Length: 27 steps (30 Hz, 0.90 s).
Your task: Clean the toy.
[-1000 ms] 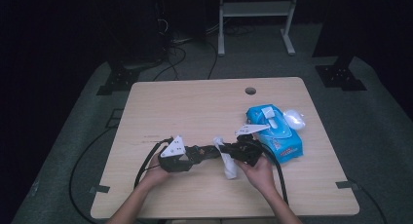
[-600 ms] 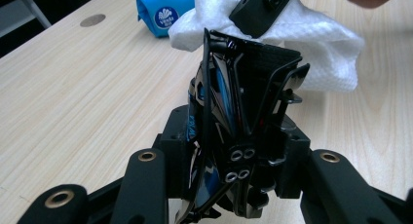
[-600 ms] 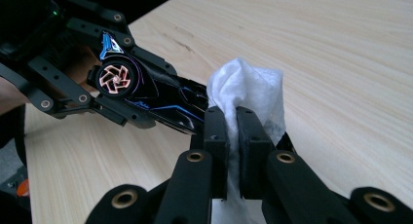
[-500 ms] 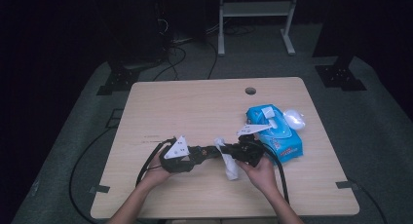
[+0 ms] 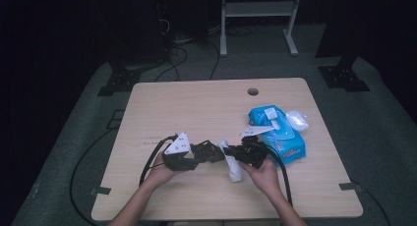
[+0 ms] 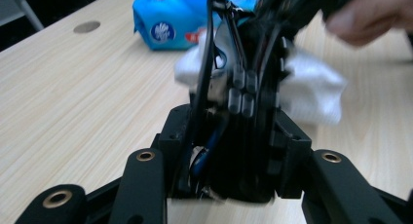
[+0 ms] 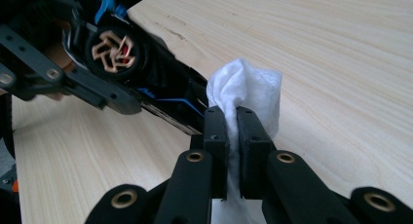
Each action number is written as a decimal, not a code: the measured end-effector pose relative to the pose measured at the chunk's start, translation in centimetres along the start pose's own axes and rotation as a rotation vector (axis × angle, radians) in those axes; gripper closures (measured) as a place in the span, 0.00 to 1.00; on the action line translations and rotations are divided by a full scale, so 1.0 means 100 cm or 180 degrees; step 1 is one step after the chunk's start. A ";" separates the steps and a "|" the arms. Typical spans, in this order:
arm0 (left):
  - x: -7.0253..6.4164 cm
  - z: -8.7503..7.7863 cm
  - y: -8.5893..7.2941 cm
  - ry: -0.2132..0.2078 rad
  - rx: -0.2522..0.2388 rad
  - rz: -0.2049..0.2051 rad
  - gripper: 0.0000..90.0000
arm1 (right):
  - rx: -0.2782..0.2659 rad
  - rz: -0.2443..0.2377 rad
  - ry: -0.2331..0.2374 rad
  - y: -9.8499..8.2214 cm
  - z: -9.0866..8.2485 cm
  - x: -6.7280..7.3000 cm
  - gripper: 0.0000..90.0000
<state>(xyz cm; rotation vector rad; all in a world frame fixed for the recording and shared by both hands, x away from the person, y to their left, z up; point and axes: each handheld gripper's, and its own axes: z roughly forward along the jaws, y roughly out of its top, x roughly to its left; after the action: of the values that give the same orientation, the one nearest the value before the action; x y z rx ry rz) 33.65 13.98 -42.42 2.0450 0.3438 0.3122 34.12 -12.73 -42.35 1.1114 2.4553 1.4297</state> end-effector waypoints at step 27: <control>-0.004 0.015 0.006 -0.0136 -0.0316 -0.0147 0.64 | -0.0752 0.0142 0.0285 0.015 -0.041 -0.004 0.94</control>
<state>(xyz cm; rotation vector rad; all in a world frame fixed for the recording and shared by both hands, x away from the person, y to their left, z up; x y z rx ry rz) 33.87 12.30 -42.62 1.9405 0.3422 0.2520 33.50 -15.46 -39.03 1.0791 2.2534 1.7641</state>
